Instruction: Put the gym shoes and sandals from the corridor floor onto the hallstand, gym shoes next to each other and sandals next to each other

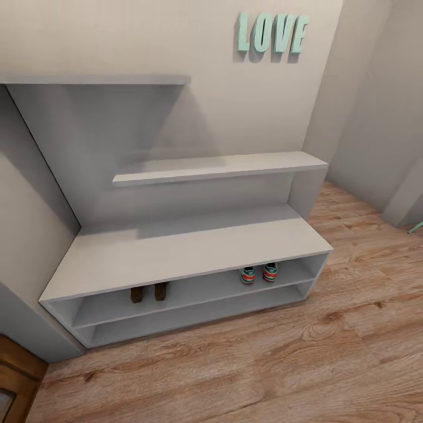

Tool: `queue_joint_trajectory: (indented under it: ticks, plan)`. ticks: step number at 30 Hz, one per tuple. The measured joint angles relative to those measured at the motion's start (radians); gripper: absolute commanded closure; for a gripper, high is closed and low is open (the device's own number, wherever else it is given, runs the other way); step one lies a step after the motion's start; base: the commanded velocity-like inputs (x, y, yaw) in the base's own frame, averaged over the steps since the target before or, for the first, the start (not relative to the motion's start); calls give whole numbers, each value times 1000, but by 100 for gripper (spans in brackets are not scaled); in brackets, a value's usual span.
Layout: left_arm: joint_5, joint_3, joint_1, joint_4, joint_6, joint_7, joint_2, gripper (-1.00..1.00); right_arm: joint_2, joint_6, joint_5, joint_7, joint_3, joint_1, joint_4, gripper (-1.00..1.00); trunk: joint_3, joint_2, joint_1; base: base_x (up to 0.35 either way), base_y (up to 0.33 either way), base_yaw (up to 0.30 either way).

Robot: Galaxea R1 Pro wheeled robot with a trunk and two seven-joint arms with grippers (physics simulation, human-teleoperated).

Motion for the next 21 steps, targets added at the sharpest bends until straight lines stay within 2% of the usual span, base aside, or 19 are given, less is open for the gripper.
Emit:
queue_joint_trajectory:
  ticks: [7,21]
  plan:
    - [1,1,0,0,0,0,0,-100,15,2,0,1,-1,0,0,-100,22,49,-27,0,0,0]
    - [2,3,0,-1,1,0,2,-100,23,2,0,1,-2,0,1,-100,22,49,-27,0,0,0]
